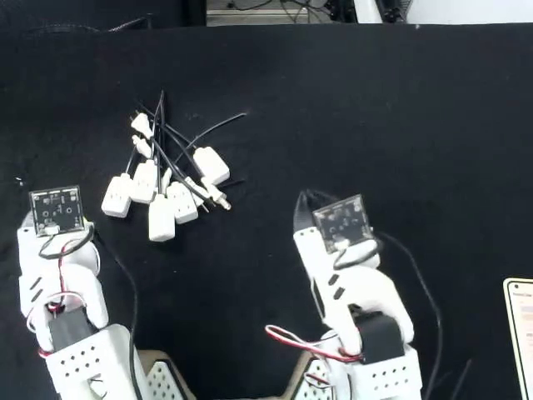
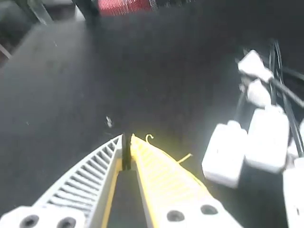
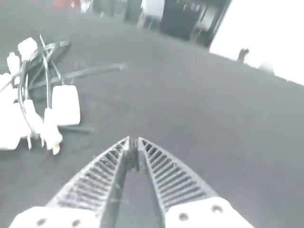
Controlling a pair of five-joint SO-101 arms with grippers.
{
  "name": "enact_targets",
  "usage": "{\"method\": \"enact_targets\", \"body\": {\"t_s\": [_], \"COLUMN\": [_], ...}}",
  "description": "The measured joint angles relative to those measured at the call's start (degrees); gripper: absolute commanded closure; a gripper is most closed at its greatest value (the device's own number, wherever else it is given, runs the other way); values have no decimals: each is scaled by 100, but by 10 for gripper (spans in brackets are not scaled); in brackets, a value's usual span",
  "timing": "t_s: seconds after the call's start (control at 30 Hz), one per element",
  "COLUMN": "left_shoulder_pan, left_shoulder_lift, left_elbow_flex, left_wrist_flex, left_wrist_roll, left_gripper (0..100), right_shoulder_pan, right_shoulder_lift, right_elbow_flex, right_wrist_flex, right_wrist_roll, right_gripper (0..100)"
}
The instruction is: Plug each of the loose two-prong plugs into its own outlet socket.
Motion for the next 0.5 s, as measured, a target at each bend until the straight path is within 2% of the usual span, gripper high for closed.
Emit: {"method": "enact_targets", "body": {"t_s": [0.13, 0.33, 0.5], "left_shoulder_pan": [-35, 62, 501], "left_shoulder_lift": [9, 369, 1653], "left_elbow_flex": [-554, -3042, -4422], "left_wrist_flex": [220, 1802, 2673], "left_wrist_roll": [316, 774, 782], "left_gripper": [830, 837, 834], "right_shoulder_pan": [123, 132, 149], "right_shoulder_lift": [0, 18, 1327], "right_elbow_flex": [-1064, -3244, -5152], "right_wrist_flex": [35, 765, 1407], "right_wrist_roll": [105, 141, -132], "right_gripper": [882, 876, 876]}}
